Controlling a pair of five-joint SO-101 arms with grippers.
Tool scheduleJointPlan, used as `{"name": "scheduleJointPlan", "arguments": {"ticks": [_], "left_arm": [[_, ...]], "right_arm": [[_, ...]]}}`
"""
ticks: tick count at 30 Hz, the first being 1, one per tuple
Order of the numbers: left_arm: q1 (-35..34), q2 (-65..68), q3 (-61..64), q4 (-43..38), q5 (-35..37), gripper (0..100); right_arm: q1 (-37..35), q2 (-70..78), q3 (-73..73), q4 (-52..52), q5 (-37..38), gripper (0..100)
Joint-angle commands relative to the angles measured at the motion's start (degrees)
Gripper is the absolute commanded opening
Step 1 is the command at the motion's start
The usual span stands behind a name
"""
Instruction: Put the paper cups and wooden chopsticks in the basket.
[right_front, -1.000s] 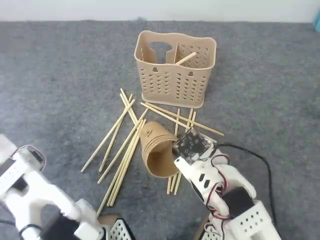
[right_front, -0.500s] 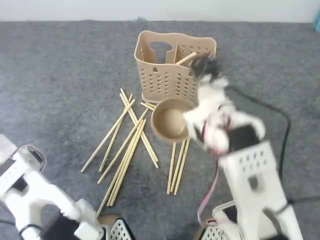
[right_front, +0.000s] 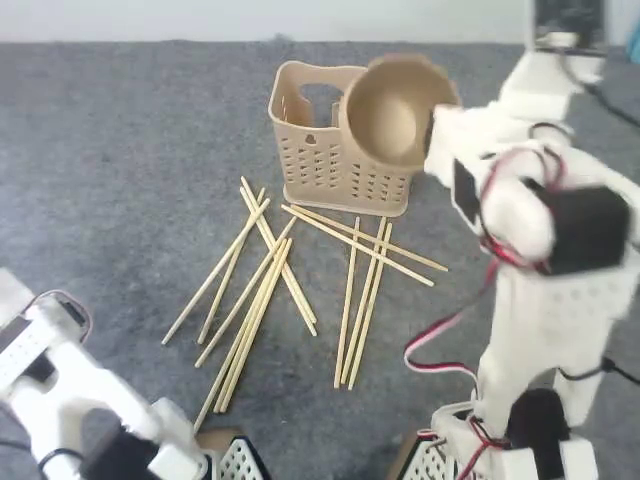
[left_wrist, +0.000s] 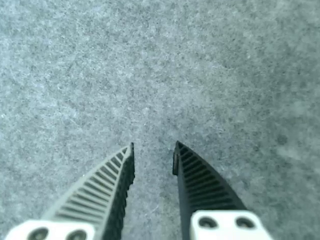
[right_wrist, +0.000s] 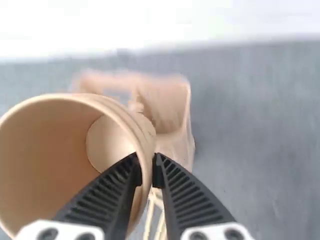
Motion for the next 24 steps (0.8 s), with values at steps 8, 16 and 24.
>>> {"name": "scheduleJointPlan", "arguments": {"ticks": [8, 16, 24], "left_arm": [[0.1, -0.2, -0.1, -1.6, -0.5, 13], [0.7, -0.3, 0.6, -2.5, -1.0, 13], [1.3, -0.3, 0.9, -3.0, -1.8, 13]], "right_arm": [[1.2, 8.0, -18.8, -5.4, -0.8, 0.6], [5.7, 14.4, -18.9, -17.5, -0.6, 0.6], [7.9, 21.8, -18.7, -13.8, 1.8, 0.6]]}}
